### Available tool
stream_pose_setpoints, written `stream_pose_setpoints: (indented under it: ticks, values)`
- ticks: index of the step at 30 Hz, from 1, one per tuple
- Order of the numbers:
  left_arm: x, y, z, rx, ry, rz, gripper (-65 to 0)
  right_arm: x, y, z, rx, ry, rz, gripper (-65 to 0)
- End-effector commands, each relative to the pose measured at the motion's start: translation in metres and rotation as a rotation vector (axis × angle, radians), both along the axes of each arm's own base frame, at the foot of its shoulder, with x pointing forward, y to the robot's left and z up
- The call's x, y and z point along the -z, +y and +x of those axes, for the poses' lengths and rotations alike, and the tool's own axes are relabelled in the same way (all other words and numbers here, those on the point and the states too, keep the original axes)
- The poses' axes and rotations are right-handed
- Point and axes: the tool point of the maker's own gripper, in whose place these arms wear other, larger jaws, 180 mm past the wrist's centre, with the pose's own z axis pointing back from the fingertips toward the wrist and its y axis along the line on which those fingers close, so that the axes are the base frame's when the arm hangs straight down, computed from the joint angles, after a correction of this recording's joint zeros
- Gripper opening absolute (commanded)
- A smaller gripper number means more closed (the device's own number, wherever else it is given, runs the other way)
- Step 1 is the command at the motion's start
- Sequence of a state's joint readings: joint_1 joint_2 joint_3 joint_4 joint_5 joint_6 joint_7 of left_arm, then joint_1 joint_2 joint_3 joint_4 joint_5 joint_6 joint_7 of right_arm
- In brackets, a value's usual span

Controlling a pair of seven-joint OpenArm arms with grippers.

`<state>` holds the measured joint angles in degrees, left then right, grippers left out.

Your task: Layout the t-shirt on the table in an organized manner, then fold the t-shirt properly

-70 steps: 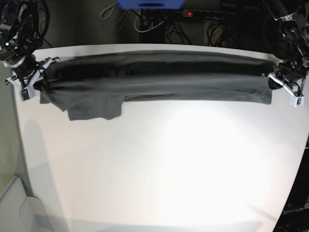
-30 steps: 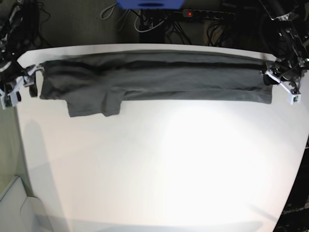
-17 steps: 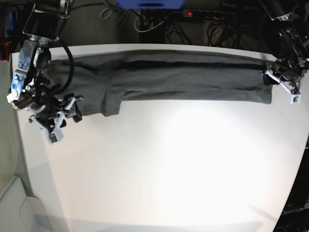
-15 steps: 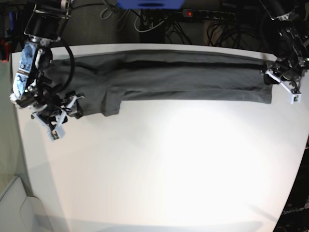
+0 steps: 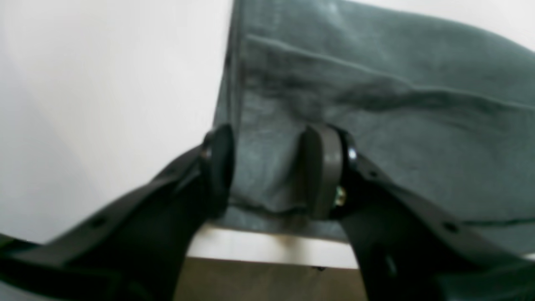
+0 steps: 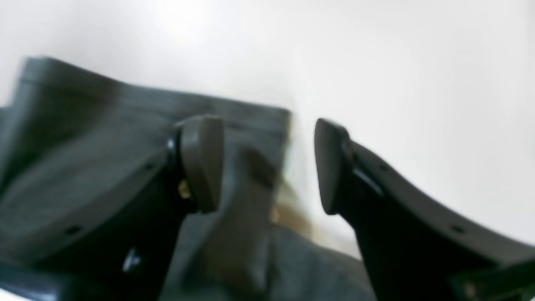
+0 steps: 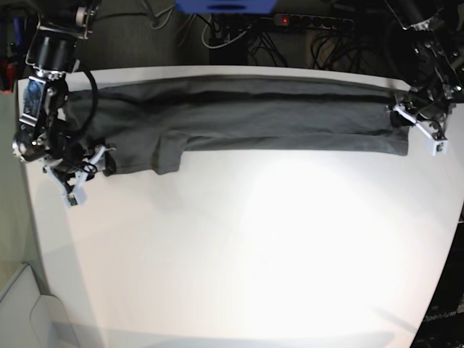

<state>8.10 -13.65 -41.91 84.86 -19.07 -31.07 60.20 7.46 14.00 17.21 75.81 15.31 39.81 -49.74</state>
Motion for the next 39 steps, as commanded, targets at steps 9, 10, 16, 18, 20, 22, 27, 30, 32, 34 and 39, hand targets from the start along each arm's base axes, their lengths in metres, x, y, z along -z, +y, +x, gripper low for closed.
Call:
stream_pose_setpoints:
  ticks: [9, 10, 16, 18, 20, 22, 27, 30, 32, 34, 39]
  values:
    - [-0.013, 0.008, 0.008, -0.001, -0.039, 0.025, -37.4, -0.007, 0.003, 0.010, 0.003, -0.041, 0.033, -29.9]
    - [-0.013, 0.008, 0.008, -0.001, -0.039, 0.025, -37.4, 0.000, 0.003, 0.008, 0.008, -0.021, 0.042, -29.9]
    - [-0.012, 0.008, 0.008, -0.001, -0.037, 0.024, -37.4, 0.017, 0.004, 0.002, 0.028, 0.008, 0.081, -30.3]
    - [-0.012, 0.008, 0.007, -0.001, -0.036, 0.024, -37.4, 0.017, 0.004, 0.002, 0.028, 0.009, 0.081, -32.1]
    - [-0.012, 0.008, 0.007, -0.001, -0.036, 0.024, -37.4, 0.017, 0.004, 0.002, 0.028, 0.008, 0.080, -39.0]
    - [-0.012, 0.008, 0.007, -0.001, -0.036, 0.024, -37.4, 0.017, 0.004, 0.002, 0.028, 0.009, 0.080, -48.3]
    - [-0.012, 0.008, 0.007, -0.001, -0.036, 0.024, -37.4, 0.020, 0.005, -0.002, 0.028, 0.018, 0.083, -65.0]
    - [-0.012, 0.008, 0.008, -0.001, -0.037, 0.024, -37.4, 0.015, 0.005, -0.004, 0.021, 0.001, 0.070, -65.0]
    - [-0.012, 0.007, 0.008, 0.000, -0.037, 0.024, -37.4, 0.004, 0.007, -0.003, 0.005, -0.037, 0.051, -65.0]
    - [-0.012, 0.007, 0.007, 0.000, -0.036, 0.023, -37.4, -0.011, 0.015, 0.000, -0.012, -0.085, 0.041, -65.0]
    - [-0.012, 0.006, 0.008, 0.001, -0.037, 0.021, -37.4, -0.042, 0.020, -0.006, -0.057, -0.125, -0.043, -65.0]
